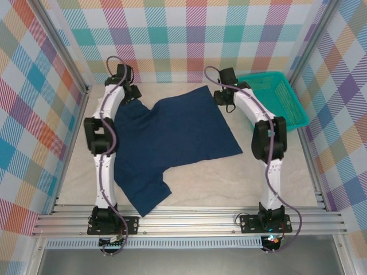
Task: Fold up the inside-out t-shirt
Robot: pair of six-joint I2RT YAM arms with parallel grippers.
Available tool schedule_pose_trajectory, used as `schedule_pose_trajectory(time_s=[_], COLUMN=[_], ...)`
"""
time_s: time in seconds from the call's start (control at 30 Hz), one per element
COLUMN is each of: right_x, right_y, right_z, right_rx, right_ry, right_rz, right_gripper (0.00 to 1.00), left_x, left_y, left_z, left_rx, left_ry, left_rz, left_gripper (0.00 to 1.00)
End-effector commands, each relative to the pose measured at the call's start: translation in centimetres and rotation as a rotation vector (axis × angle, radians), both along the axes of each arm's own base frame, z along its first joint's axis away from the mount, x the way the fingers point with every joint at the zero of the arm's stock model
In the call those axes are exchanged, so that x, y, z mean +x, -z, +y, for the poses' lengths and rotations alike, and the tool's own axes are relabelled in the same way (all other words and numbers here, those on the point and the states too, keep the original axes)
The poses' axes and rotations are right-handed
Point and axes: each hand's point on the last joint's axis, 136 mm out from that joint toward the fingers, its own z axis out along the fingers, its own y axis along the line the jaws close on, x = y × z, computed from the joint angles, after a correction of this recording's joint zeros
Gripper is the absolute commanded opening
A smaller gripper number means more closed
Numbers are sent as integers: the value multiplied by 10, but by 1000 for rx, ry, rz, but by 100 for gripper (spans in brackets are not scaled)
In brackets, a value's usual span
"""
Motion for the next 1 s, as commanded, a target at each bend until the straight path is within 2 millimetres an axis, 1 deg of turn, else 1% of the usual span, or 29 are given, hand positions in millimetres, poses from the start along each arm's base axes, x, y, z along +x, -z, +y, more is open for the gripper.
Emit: schedule_pose_trajectory(time_s=[0.0, 0.07, 0.1, 0.17, 0.23, 0.27, 0.33, 0.37, 0.43, 0.57, 0.6, 0.67, 0.77, 0.9, 0.97], right_x=[-53, -75, -80, -84, -93, -100, -112, -119, -134, -169, -175, -193, -215, -241, -253], right_y=[-16, 5, 15, 34, 52, 62, 77, 83, 96, 117, 121, 129, 137, 138, 137], right_z=[45, 49, 47, 36, 23, 12, -4, -11, -28, -55, -59, -73, -89, -107, -114], right_rx=[276, 335, 329, 265, 202, 174, 146, 133, 72, -48, -69, -132, -199, -264, -284], right_ry=[-94, -94, -91, -60, -40, -16, 14, 30, 60, 100, 105, 127, 160, 213, 240], right_rz=[72, 135, 154, 214, 275, 308, 364, 399, 460, 562, 581, 629, 675, 730, 737], right_gripper=[49, 49, 49, 48, 46, 45, 44, 44, 41, 37, 36, 36, 32, 30, 29], left_x=[-32, -65, -79, -107, -129, -138, -149, -152, -152, -136, -133, -128, -124, -128, -134], left_y=[-103, -104, -96, -83, -70, -65, -61, -58, -57, -60, -59, -55, -46, -33, -28], left_z=[-16, -24, -25, -26, -28, -28, -27, -24, -15, -11, -12, -18, -28, -41, -44], left_rx=[-150, -198, -206, -230, -244, -246, -234, -213, -153, -135, -138, -168, -228, -279, -285], left_ry=[-22, -14, -19, -33, -23, -26, -13, -14, -19, -20, -20, -10, -3, 25, 34], left_rz=[-280, -294, -283, -266, -232, -220, -213, -203, -193, -197, -193, -187, -179, -143, -127], left_gripper=[61, 62, 62, 62, 62, 62, 62, 62, 63, 63, 63, 63, 63, 63, 63])
